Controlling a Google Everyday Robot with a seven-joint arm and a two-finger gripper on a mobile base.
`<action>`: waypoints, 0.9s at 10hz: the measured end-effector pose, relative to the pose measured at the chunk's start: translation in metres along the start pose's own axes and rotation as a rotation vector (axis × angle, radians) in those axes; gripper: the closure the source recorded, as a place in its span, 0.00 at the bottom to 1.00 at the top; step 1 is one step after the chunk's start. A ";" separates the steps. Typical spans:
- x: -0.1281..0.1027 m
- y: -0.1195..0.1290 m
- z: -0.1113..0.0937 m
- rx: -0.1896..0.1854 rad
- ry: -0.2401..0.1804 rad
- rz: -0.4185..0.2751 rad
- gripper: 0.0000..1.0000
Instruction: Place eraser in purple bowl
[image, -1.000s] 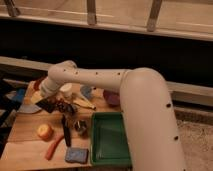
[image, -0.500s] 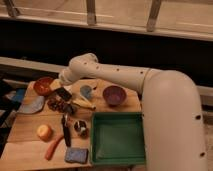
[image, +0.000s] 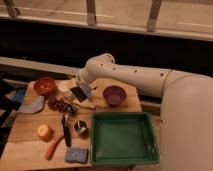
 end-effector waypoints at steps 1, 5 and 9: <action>0.000 0.000 0.000 0.001 0.000 0.000 1.00; -0.002 -0.007 -0.008 0.049 -0.019 0.015 1.00; -0.018 -0.080 -0.078 0.262 -0.107 0.096 1.00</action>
